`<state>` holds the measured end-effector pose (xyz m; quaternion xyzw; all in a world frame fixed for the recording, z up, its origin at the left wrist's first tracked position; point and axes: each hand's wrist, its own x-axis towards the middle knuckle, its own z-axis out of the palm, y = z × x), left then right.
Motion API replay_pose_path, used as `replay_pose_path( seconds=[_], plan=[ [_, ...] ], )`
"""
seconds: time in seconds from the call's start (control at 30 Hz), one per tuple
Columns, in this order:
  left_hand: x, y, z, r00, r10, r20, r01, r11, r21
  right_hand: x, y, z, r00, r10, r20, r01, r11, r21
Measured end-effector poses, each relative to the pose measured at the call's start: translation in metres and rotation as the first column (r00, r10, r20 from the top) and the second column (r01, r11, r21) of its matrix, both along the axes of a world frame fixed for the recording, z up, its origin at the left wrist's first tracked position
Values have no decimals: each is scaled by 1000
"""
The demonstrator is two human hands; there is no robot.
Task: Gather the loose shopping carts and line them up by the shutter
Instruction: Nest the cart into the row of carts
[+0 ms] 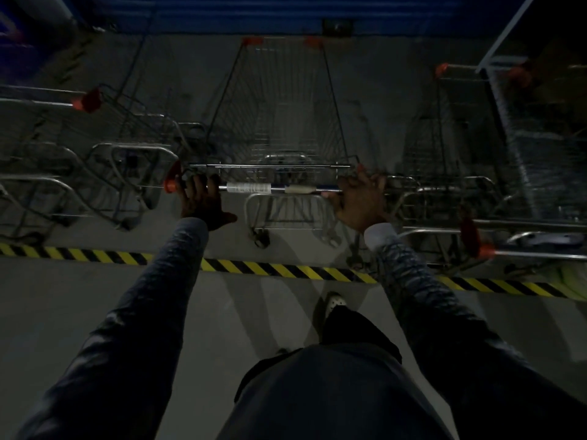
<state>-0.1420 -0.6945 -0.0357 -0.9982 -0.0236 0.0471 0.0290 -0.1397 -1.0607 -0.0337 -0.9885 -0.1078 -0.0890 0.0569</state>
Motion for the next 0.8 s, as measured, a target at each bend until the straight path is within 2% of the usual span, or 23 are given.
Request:
replay_pose_path(
  seconds=[0.1,0.2,0.4,0.5,0.57,0.63,0.7,0.8],
  plan=[
    [44,12,5,999,41,0,-41,999,20,42,15,1,999,31,-11,-31,999,-12],
    [97,25,12,995,81,-57,-82,997,-10,84,34,0,999,29,-28,-27,998,65],
    [211,60,19,992,90,-92,-93,995,-30,191,72,-5,998,-8,-57,9,1000,16],
    [273,89,16,991,99,-85,-102,994,-28,255,107,-1,990,-37,-137,34,999,-24],
    [318,108,14,991,97,-95,-105,991,-88,298,127,7,977,-73,-199,75,997,2],
    [366,128,9,996,81,-40,-85,990,-113,345,149,12,965,-121,-232,122,993,-12],
    [405,150,6,998,60,-25,-63,992,-112,389,170,13,934,-143,-328,137,990,-43],
    [456,183,3,997,59,-41,-64,991,-121,440,202,11,913,-162,-374,173,985,-4]
  ],
)
